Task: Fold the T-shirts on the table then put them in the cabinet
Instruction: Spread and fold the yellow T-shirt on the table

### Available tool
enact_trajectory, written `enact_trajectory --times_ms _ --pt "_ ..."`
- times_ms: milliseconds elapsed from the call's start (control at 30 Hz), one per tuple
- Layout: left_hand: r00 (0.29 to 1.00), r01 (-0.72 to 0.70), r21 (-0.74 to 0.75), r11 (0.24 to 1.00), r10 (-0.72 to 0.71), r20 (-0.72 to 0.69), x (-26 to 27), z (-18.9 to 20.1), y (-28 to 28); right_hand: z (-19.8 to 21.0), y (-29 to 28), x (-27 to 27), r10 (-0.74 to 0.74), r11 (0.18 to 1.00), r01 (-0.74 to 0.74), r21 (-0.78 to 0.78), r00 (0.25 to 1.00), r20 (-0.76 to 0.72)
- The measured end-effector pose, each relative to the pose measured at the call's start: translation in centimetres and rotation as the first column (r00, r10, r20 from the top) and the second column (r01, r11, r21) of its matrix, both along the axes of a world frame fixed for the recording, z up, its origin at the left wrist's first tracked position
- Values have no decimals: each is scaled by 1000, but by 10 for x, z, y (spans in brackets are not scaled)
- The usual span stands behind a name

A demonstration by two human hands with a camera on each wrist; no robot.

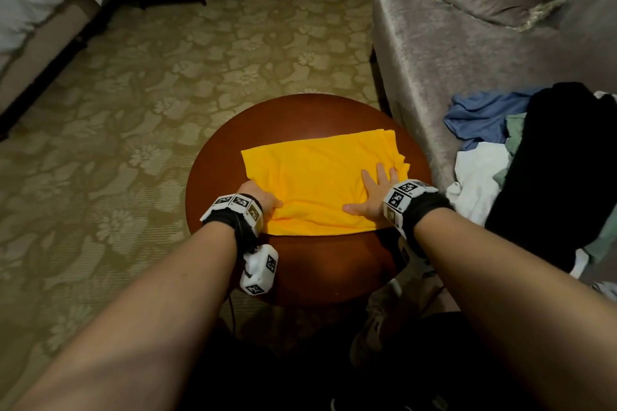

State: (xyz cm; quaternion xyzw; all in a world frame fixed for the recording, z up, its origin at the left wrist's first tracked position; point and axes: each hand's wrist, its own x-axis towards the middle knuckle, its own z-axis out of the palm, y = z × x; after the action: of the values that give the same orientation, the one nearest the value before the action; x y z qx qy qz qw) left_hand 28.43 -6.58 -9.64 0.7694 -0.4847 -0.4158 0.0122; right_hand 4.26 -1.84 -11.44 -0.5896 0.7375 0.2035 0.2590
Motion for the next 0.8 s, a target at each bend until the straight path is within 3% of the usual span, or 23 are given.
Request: enact_trajectory --times_ms 367,533,667,733,800 --pt "983 0 -35 999 -6 -186 29 -18 -8 -2 3 4 -23 1000 23 -9 999 29" --pt "966 -136 -88 987 113 -231 39 -15 -11 19 -9 15 -127 986 141 -90 981 148" --pt "971 -101 -167 981 60 -233 45 -20 -7 33 -16 21 -276 838 444 -316 846 457" --pt "978 -80 -214 974 35 -206 45 -21 -4 35 -17 17 -335 805 522 -283 793 510" --pt "981 -69 -265 962 18 -191 46 -18 -2 35 -16 13 -393 827 536 -169 767 508"
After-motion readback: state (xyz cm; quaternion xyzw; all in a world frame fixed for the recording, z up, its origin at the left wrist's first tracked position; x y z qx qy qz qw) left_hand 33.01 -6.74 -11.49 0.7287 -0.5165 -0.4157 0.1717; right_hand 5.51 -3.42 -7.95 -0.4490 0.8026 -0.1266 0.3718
